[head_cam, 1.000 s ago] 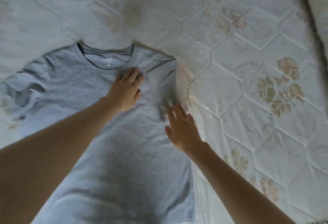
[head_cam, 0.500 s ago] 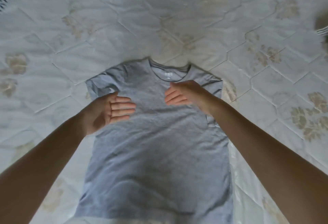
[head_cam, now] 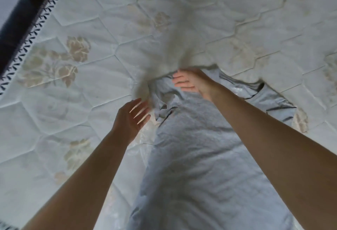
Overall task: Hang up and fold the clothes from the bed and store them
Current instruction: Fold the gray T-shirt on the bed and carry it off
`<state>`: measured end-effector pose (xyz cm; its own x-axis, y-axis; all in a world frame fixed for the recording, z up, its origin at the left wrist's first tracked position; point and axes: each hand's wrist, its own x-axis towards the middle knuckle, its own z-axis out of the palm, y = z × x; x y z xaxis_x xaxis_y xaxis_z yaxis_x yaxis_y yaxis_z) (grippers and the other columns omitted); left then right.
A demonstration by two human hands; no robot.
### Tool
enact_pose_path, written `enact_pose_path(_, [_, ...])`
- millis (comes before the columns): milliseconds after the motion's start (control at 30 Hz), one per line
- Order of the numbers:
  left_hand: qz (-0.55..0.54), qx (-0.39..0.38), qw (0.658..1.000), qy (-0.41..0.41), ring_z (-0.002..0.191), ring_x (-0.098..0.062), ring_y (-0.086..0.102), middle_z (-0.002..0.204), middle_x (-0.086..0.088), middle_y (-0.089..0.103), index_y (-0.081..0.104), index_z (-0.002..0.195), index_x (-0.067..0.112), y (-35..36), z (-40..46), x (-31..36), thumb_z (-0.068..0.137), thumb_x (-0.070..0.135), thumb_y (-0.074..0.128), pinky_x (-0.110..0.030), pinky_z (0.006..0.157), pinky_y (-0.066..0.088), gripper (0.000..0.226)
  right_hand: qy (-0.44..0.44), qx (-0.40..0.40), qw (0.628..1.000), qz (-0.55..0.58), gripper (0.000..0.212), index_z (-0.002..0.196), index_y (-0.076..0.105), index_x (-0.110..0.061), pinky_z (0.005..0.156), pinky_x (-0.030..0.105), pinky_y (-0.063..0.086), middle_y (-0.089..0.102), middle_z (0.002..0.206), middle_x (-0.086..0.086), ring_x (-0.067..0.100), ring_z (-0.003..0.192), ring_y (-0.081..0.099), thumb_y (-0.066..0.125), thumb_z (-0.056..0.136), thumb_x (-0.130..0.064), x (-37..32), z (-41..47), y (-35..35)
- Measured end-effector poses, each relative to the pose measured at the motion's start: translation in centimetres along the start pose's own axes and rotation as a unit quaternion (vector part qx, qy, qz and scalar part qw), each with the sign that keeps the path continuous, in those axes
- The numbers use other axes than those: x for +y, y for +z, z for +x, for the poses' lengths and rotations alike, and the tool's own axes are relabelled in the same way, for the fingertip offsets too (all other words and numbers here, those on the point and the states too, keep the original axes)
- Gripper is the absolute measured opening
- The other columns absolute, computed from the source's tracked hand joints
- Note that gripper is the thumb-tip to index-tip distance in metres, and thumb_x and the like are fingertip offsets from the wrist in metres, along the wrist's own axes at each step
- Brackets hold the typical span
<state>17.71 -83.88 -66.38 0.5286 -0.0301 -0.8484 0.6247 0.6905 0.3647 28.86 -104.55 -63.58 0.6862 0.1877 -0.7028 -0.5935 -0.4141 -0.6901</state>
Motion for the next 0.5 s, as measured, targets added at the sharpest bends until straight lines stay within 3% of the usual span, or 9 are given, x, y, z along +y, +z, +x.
enact_pose_path(67, [0.033,0.009,0.999,0.004,0.112,-0.026,0.064,0.120,-0.006,0.068,0.062,0.115,0.015,-0.6,0.9,-0.5,0.098,0.022,0.047,-0.038,0.105,0.045,0.024,-0.016,0.016,0.999,-0.027,0.033,0.126,0.062,-0.009,0.095,0.029,0.046,0.062,0.131,0.014,0.022,0.117,0.061,0.051,0.101,-0.029,-0.8,2.2,1.7])
enact_pose_path(167, [0.091,0.006,0.996,0.000,0.101,-0.018,0.067,0.116,-0.007,0.071,0.067,0.113,0.009,-0.8,1.8,-1.2,0.102,0.025,0.040,-0.030,0.093,0.049,0.034,-0.056,0.006,0.990,-0.132,0.032,0.127,0.063,-0.005,0.078,0.011,0.044,0.062,0.132,0.014,0.016,0.112,0.060,0.059,0.095,-0.009,-1.6,4.6,3.9])
enact_pose_path(233, [0.154,0.010,0.988,0.013,0.089,-0.014,0.066,0.107,-0.006,0.073,0.070,0.108,0.008,-0.5,2.0,-1.5,0.102,0.026,0.041,-0.024,0.077,0.047,0.035,-0.073,-0.017,0.967,-0.244,0.042,0.128,0.064,-0.010,0.065,0.003,0.040,0.062,0.133,0.007,0.018,0.118,0.059,0.053,0.091,0.005,-2.2,5.4,4.7])
enact_pose_path(300, [0.243,0.030,0.969,0.036,0.082,-0.013,0.061,0.089,-0.005,0.071,0.073,0.095,0.012,-0.1,2.0,-1.8,0.096,0.025,0.053,-0.022,0.069,0.043,0.024,-0.098,-0.030,0.936,-0.336,0.054,0.128,0.065,-0.015,0.062,0.003,0.037,0.059,0.136,0.002,0.017,0.122,0.056,0.044,0.087,0.012,-2.4,5.7,4.9])
enact_pose_path(400, [0.382,0.032,0.919,0.094,0.076,-0.015,0.058,0.079,0.004,0.067,0.075,0.086,0.018,0.1,2.3,-2.6,0.087,0.024,0.067,-0.028,0.069,0.043,0.011,-0.136,-0.054,0.896,-0.418,0.050,0.122,0.068,-0.020,0.075,0.014,0.035,0.048,0.137,0.001,0.016,0.124,0.047,0.056,0.084,0.010,-2.1,6.2,4.7])
enact_pose_path(500, [0.538,0.031,0.824,0.174,0.086,-0.012,0.063,0.100,0.008,0.063,0.073,0.094,0.027,0.3,2.6,-3.4,0.085,0.030,0.072,-0.029,0.079,0.050,0.010,-0.165,-0.027,0.856,-0.489,0.035,0.113,0.069,-0.020,0.089,0.027,0.039,0.044,0.133,0.002,0.020,0.124,0.041,0.074,0.081,-0.005,-1.3,6.7,5.3])
